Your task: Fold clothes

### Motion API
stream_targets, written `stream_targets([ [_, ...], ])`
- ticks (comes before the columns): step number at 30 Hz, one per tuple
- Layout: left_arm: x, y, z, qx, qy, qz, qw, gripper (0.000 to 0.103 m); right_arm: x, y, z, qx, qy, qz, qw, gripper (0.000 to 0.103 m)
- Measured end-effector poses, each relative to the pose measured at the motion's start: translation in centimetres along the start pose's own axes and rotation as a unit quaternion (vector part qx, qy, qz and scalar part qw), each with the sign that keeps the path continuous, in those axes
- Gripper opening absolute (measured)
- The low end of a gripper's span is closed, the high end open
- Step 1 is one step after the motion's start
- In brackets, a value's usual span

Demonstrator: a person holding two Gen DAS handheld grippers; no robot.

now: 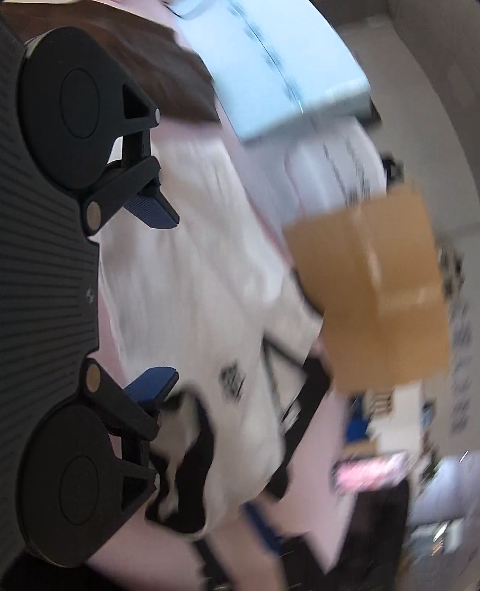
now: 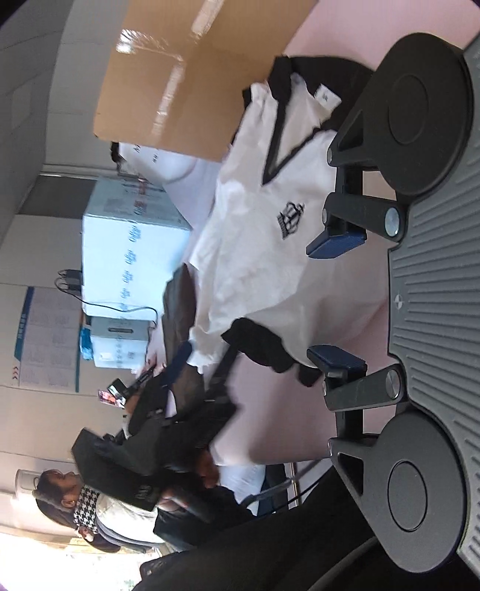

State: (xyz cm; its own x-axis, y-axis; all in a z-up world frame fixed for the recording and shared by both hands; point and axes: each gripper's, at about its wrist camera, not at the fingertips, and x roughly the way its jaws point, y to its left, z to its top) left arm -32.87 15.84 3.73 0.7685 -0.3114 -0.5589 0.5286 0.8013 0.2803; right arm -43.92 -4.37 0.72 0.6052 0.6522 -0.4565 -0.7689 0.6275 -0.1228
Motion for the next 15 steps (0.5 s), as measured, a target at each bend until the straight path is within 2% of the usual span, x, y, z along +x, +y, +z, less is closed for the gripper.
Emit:
stream_targets([
  [2, 1.0, -0.8, 0.1, 0.015, 0.016, -0.009, 0.9997, 0.081, -0.2, 0.6, -0.2, -0.014, -0.003, -0.002, 1.000, 0.050],
  [4, 1.6, -0.8, 0.1, 0.006, 0.027, -0.014, 0.9995, 0.080, 0.0, 1.1, -0.3, -0.023, -0.001, 0.005, 1.000, 0.049],
  [5, 1.8, -0.7, 0.1, 0.001, 0.032, -0.016, 0.9994, 0.075, 0.3, 1.5, -0.3, -0.032, 0.002, 0.011, 0.999, 0.049],
  [7, 2.0, -0.5, 0.0, -0.015, 0.039, -0.018, 0.9990, 0.059, 0.6, 1.9, -0.2, -0.044, 0.005, 0.023, 0.999, 0.049],
  [8, 1.9, -0.2, 0.0, -0.024, 0.042, -0.018, 0.9987, 0.045, 0.8, 1.9, 0.0, -0.045, 0.005, 0.030, 0.999, 0.049],
  [10, 1.9, 0.3, 0.2, -0.046, 0.043, -0.026, 0.9977, 0.025, 1.0, 2.0, 0.2, -0.049, 0.008, 0.040, 0.998, 0.049],
  [12, 1.8, 0.6, 0.4, -0.070, 0.041, -0.042, 0.9958, 0.015, 1.2, 2.1, 0.1, -0.064, 0.024, 0.039, 0.997, 0.049],
  [15, 2.4, 0.3, 0.6, -0.075, 0.047, -0.066, 0.9939, 0.013, 1.6, 2.7, -0.5, -0.088, 0.050, 0.031, 0.994, 0.048],
])
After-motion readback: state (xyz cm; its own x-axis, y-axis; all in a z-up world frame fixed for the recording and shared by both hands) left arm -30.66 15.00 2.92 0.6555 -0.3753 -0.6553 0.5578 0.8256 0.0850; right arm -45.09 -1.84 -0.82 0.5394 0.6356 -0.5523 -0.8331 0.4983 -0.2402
